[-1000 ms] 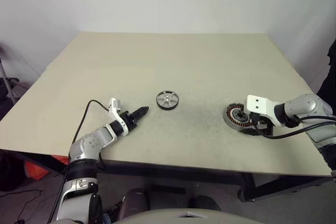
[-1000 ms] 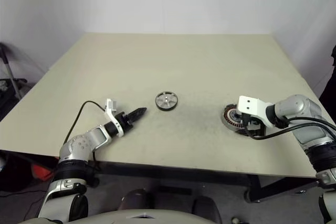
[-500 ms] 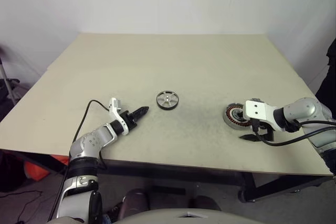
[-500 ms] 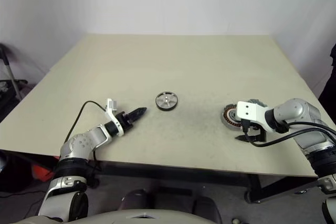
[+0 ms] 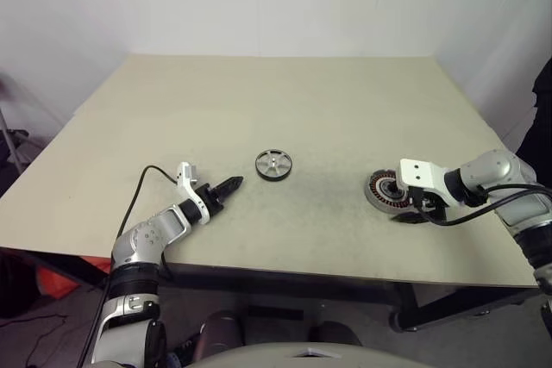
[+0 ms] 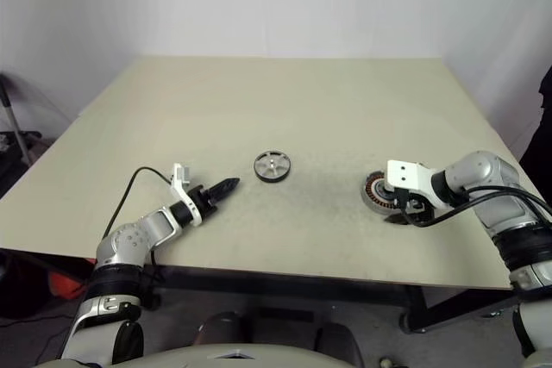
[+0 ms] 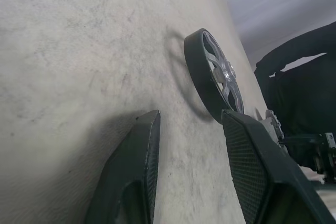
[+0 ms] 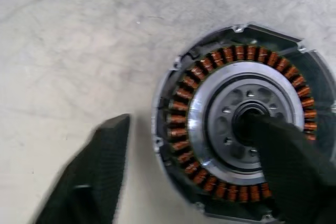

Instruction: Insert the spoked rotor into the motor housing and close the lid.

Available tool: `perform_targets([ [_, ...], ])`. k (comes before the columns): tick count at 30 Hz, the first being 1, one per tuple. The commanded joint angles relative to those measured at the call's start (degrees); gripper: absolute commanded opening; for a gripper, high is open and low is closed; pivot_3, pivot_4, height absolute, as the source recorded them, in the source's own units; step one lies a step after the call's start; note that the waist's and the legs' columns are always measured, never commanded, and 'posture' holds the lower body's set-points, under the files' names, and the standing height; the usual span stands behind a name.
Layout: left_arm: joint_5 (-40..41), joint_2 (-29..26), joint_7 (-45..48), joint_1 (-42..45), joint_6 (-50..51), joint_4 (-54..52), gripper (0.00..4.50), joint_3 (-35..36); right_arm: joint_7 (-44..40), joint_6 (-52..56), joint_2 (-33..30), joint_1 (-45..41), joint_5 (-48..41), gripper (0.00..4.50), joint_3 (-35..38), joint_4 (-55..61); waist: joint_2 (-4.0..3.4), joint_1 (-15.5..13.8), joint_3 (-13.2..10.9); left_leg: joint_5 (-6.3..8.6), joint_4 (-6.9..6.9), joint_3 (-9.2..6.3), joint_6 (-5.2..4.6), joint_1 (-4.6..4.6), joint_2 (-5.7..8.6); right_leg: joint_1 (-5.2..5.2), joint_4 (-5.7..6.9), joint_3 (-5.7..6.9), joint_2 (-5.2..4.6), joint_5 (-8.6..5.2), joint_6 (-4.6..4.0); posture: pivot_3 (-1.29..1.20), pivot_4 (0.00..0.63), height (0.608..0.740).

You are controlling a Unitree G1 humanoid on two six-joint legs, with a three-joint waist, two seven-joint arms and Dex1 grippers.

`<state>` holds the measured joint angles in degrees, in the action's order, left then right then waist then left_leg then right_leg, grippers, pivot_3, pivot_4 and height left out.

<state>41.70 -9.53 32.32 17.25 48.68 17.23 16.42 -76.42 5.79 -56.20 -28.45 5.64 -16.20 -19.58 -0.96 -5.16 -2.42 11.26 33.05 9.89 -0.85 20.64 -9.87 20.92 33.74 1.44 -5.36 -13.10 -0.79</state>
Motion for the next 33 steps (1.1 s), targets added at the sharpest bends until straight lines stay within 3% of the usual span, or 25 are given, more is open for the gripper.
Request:
perform_targets([
  [1, -1.1, 0.1, -1.9, -2.7, 2.6, 1.8, 2.02, -0.9, -0.9, -0.2, 0.8, -1.6, 1.6, 2.53, -1.0, -2.1, 0.11, 0.0, 0.1, 0.00, 0.00, 0.00, 0.00, 0.00, 0.00, 0.00, 0.00, 0.00, 0.00, 0.00, 0.00, 0.00, 0.000, 0.740],
  [3, -1.0, 0.0, -2.2, -2.9, 2.7, 1.7, 2.02, -0.6, -1.1, -0.3, 1.1, -1.7, 1.9, 2.03, -1.2, -2.3, 0.36, 0.1, 0.2, 0.00, 0.00, 0.00, 0.00, -0.05, -0.01, -0.04, 0.00, 0.00, 0.01, 0.00, 0.00, 0.00, 0.000, 0.740],
  [15, -1.2, -0.5, -2.2, -1.2, 2.3, 3.8, 2.02, -0.2, 0.7, 1.6, 2.3, -1.1, 1.5, 2.03, 0.7, 0.5, 0.50, 1.1, 0.1, 0.02, -0.06, 0.00, 0.03, -0.64, -0.01, -0.56, -0.04, -0.02, 0.01, -0.20, 0.34, 0.00, 0.000, 0.740],
  [25, -1.7, -0.6, -1.6, -1.3, 2.1, 4.1, 2.02, -1.1, -2.3, 12.8, 2.3, -2.5, -6.7, 2.03, 4.2, 20.9, -0.14, 1.0, -0.1, -0.09, -0.27, 0.03, 0.19, -0.48, 0.00, -0.23, 0.02, -0.11, 0.03, -0.25, 0.43, 0.00, 0.000, 0.740],
  [33, -1.5, -0.1, -1.9, -2.1, 1.8, 3.2, 2.02, -1.2, -0.6, 18.1, 6.7, -5.0, -7.9, 2.03, 0.7, 27.6, -0.17, 0.5, -0.1, -0.09, -0.42, 0.04, 0.19, -0.38, 0.01, -0.11, -0.03, -0.11, 0.03, -0.07, 0.08, 0.00, 0.000, 0.740],
])
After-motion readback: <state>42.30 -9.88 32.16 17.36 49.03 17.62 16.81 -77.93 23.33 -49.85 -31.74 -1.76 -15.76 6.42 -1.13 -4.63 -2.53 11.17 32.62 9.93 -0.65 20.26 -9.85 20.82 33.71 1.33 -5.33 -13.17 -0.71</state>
